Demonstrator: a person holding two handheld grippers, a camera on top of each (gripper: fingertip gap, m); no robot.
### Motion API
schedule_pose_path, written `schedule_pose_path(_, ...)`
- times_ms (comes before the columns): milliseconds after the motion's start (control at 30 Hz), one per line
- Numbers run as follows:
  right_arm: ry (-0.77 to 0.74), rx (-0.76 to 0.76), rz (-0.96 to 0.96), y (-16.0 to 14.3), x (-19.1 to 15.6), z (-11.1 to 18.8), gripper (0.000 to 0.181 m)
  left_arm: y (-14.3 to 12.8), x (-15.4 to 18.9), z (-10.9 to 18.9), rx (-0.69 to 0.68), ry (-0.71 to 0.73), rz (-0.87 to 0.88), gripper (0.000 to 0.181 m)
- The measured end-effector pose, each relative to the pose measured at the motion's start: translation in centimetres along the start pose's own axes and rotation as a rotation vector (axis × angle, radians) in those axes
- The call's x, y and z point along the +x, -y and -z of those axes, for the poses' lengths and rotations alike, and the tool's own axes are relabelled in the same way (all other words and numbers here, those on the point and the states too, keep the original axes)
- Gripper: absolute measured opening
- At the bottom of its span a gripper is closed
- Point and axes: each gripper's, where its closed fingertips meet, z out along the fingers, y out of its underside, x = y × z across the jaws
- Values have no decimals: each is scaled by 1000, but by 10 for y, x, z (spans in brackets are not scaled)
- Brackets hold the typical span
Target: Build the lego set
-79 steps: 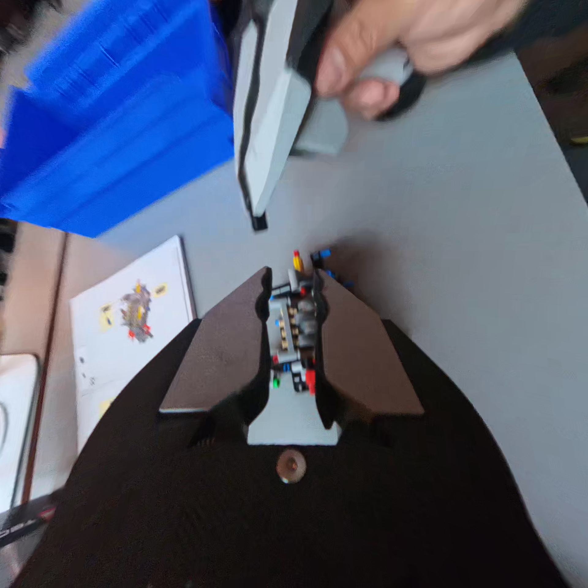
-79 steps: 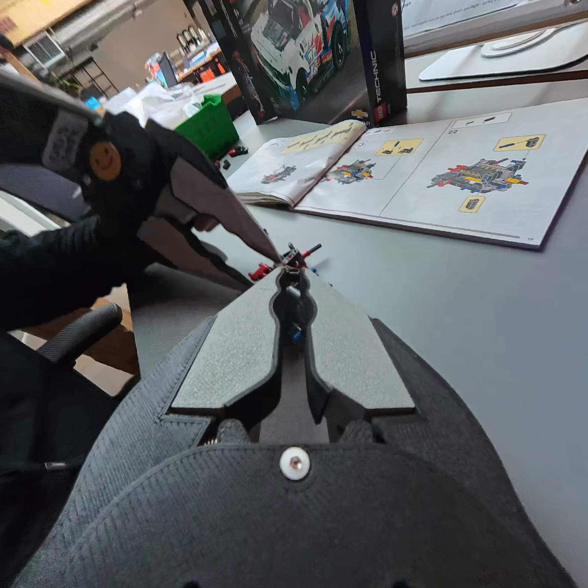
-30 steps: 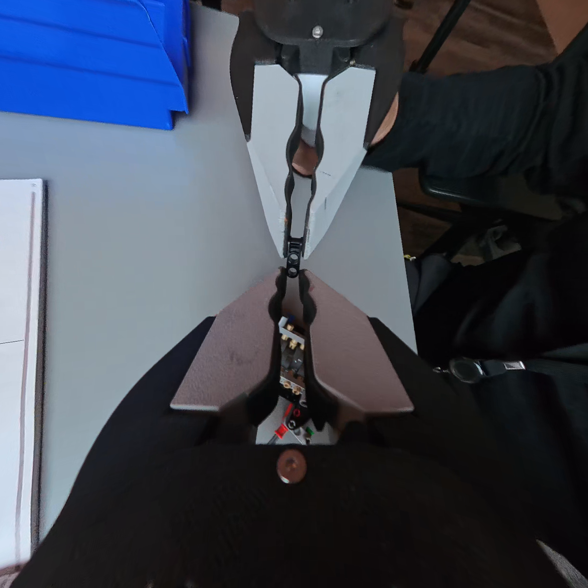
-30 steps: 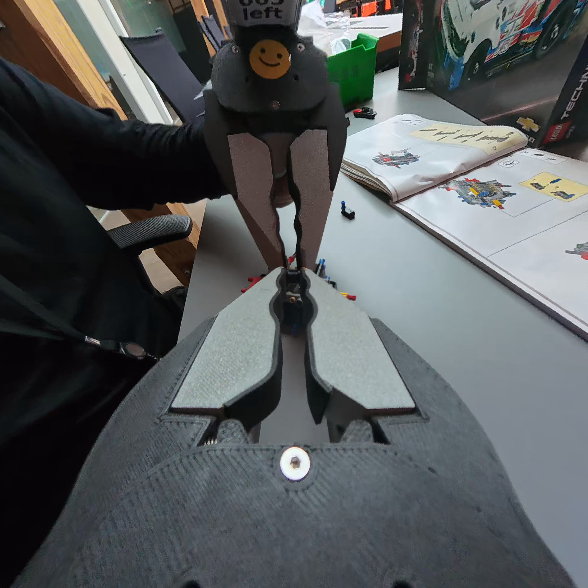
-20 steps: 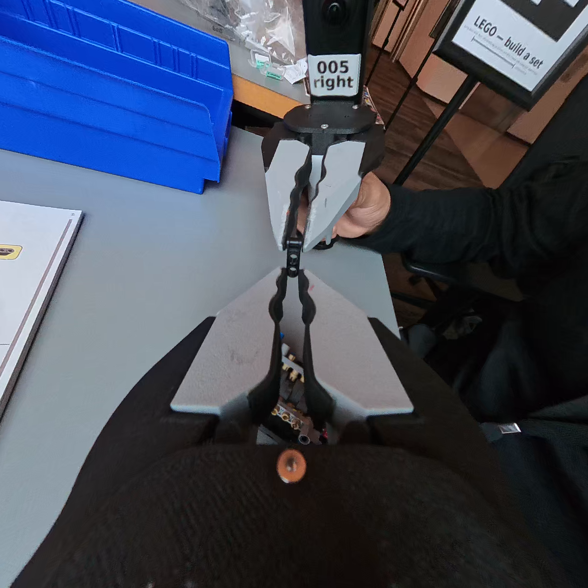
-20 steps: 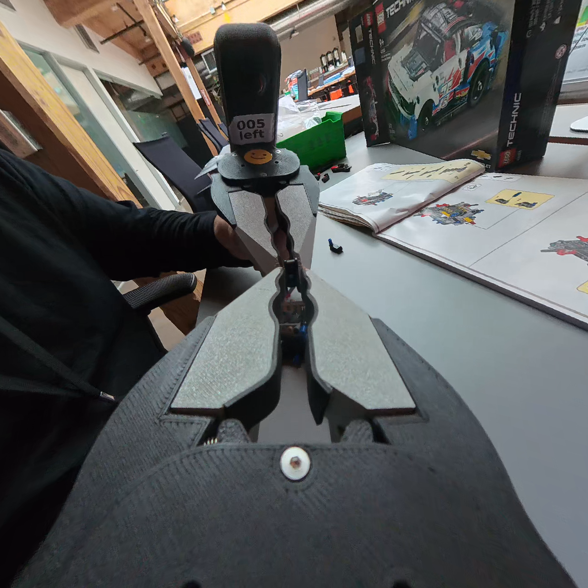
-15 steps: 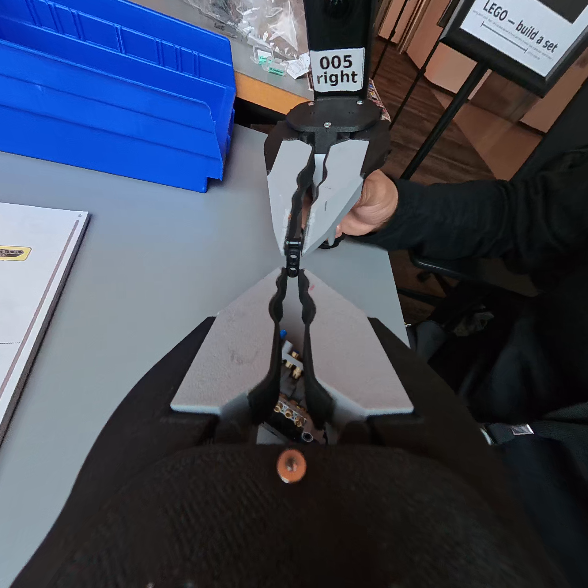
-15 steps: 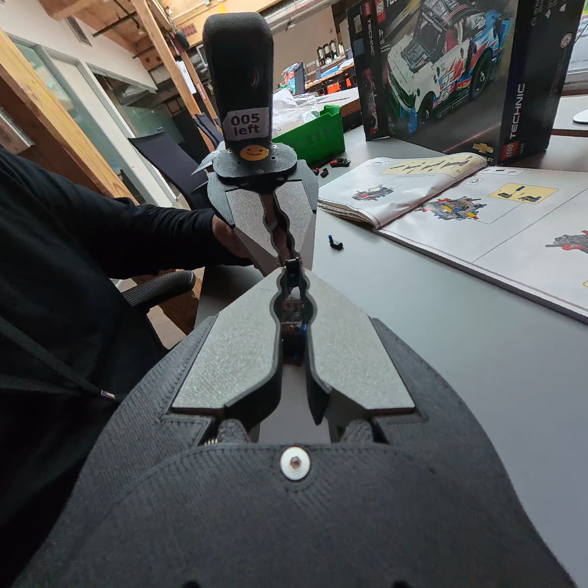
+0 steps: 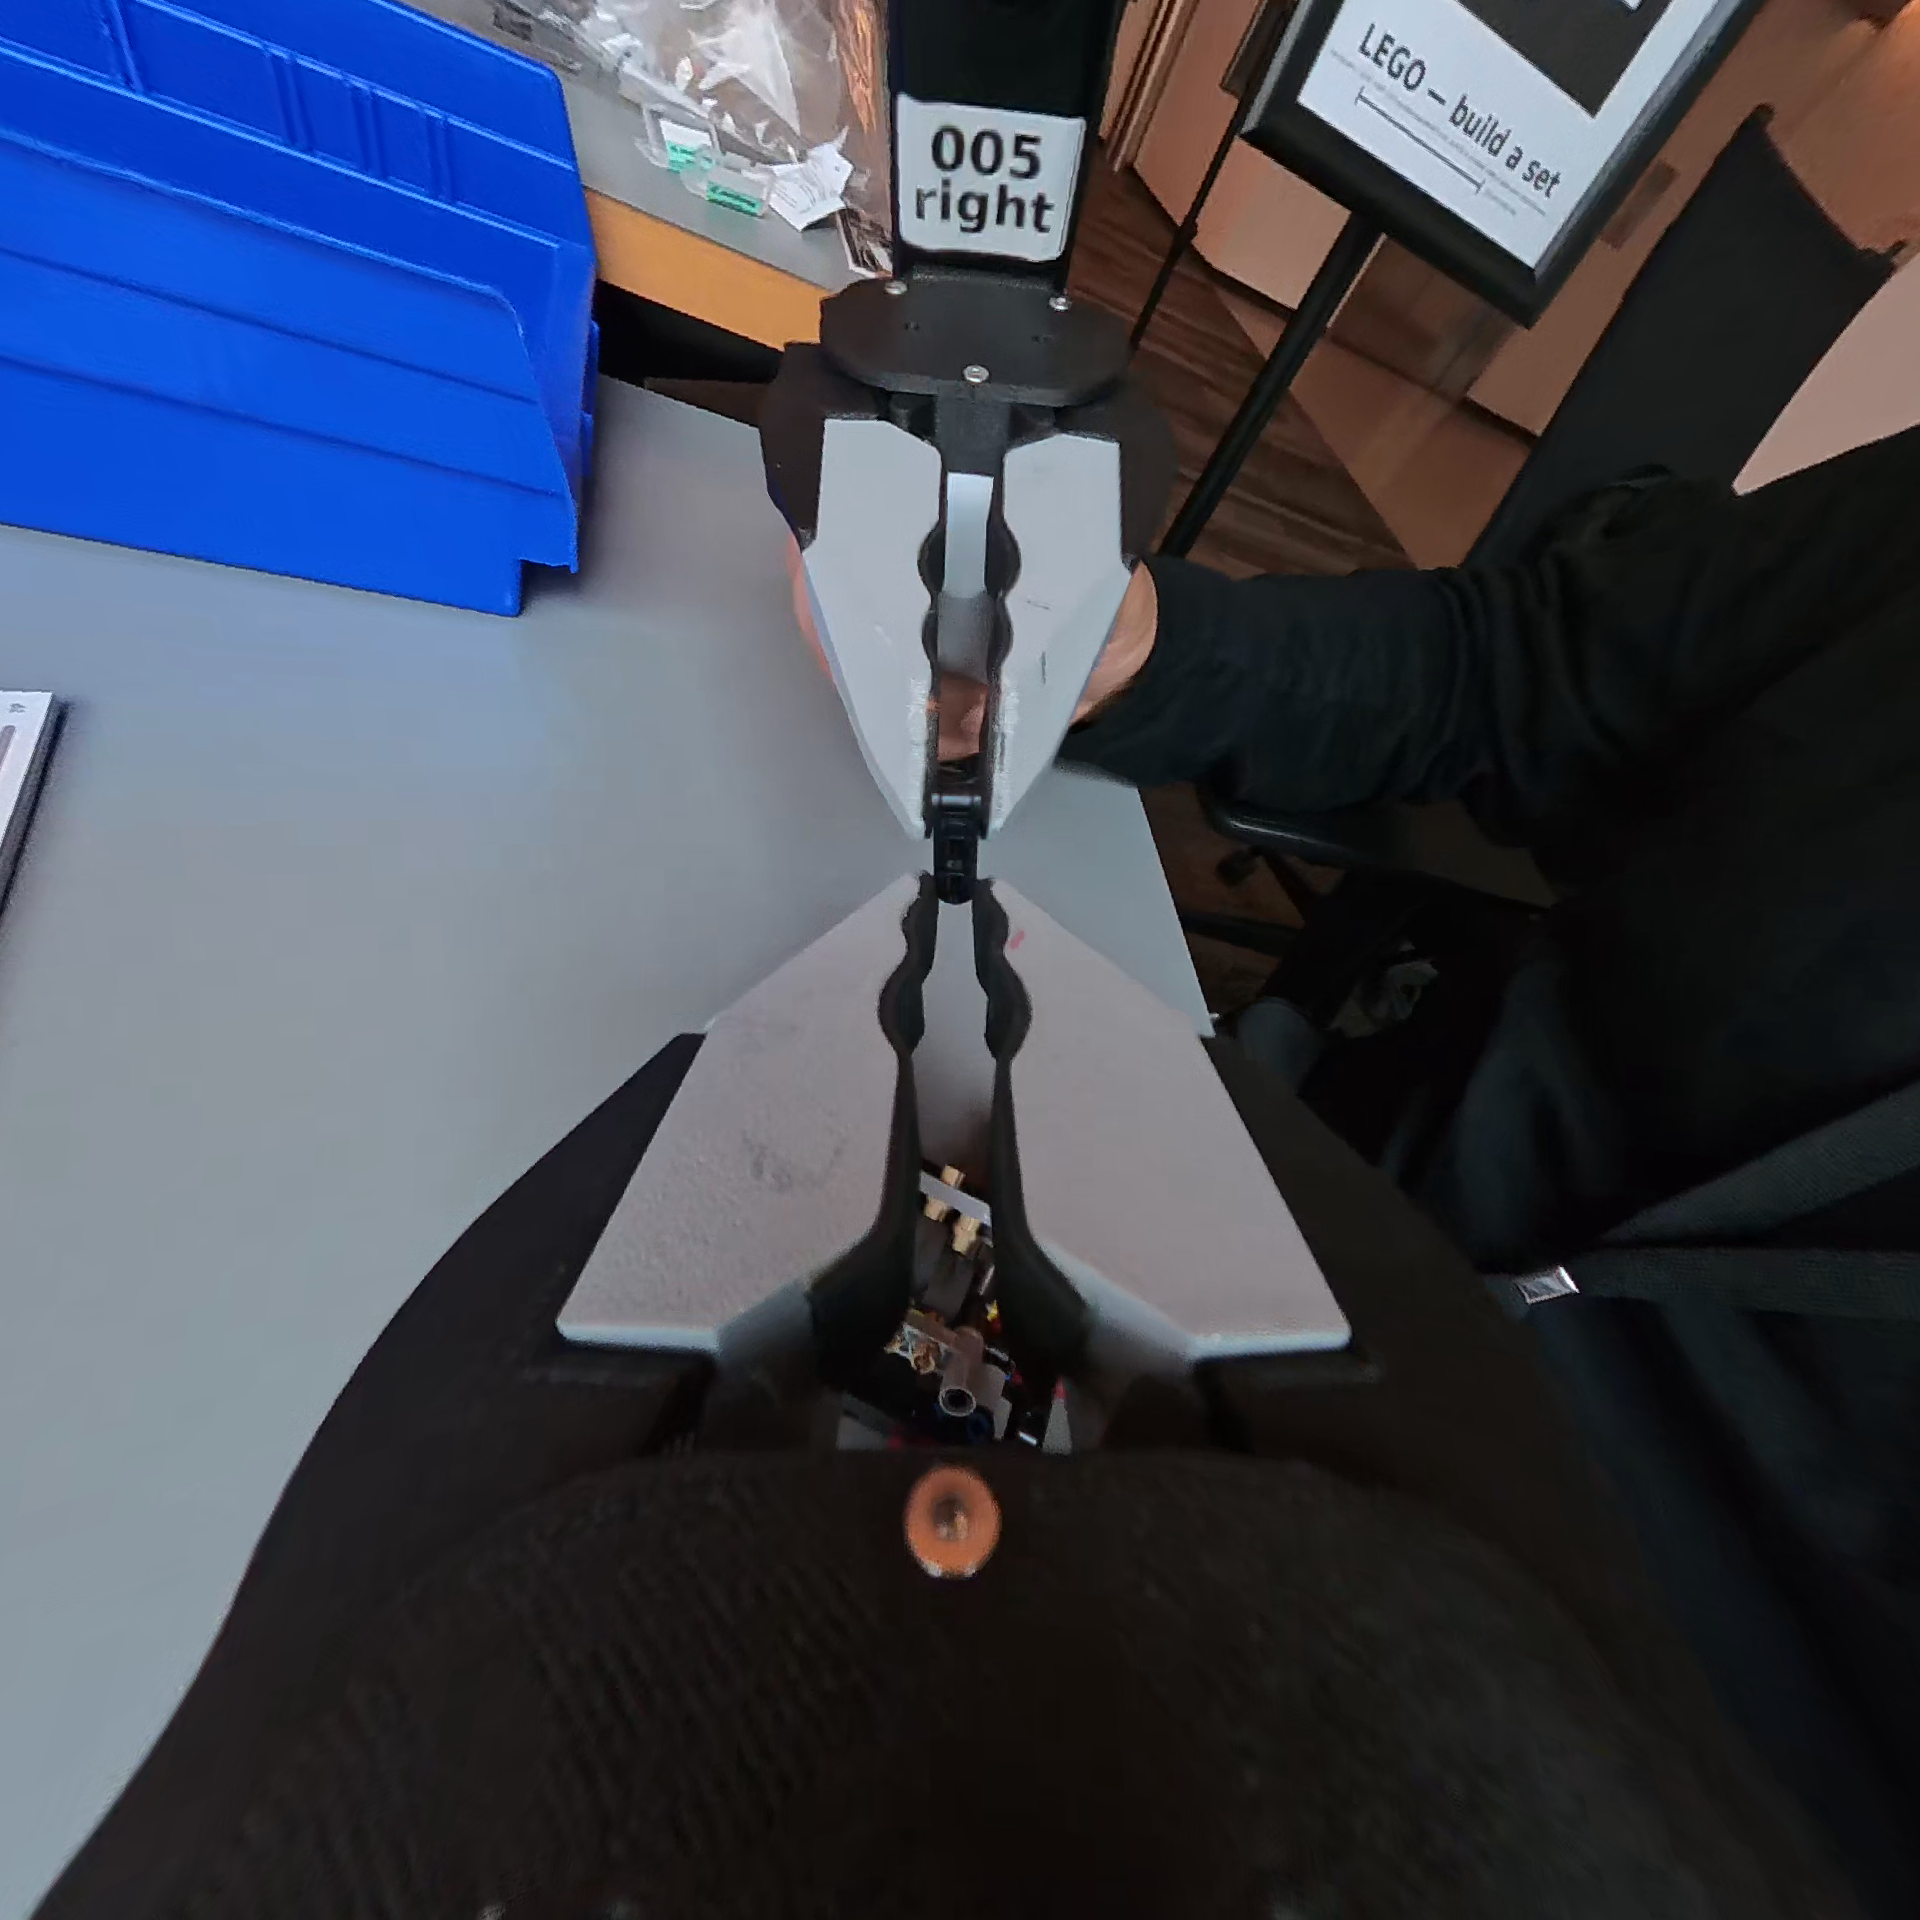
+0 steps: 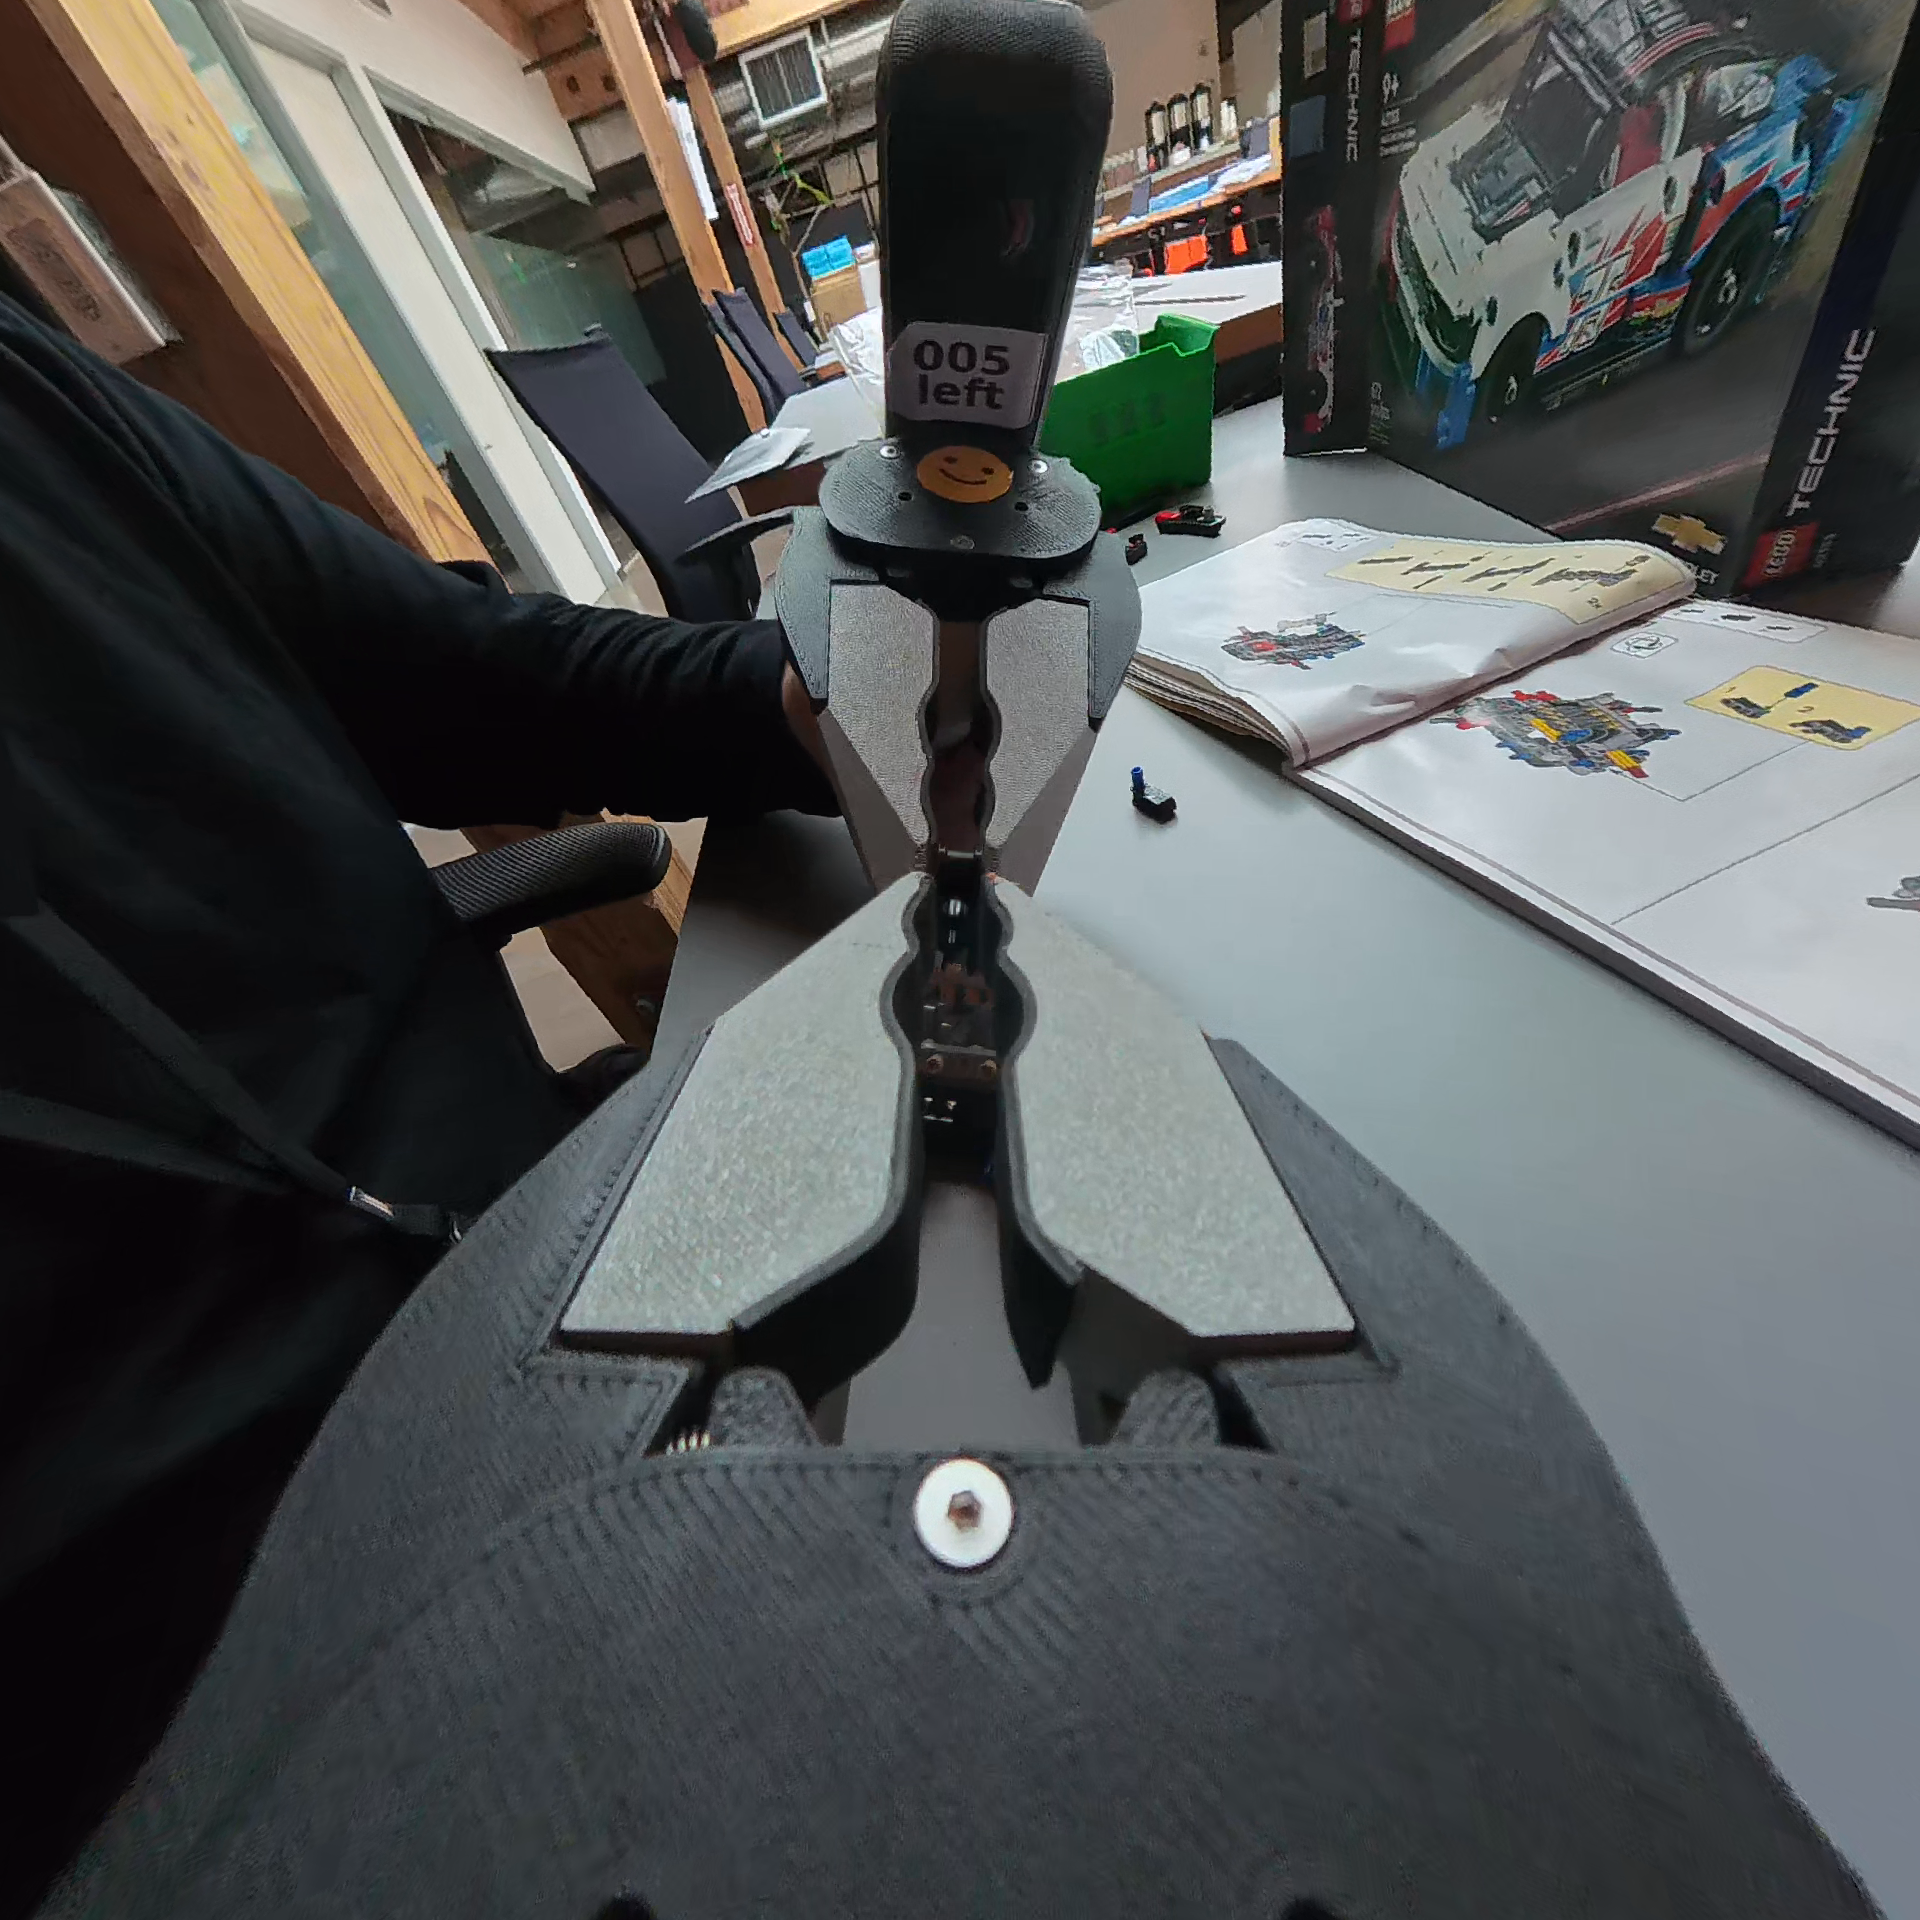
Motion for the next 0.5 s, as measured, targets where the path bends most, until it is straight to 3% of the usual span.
schedule_pose_path(500, -17, -32, -9, -11, 2, -1, 4, -10, -3, -3, -93, -9, 5, 4)
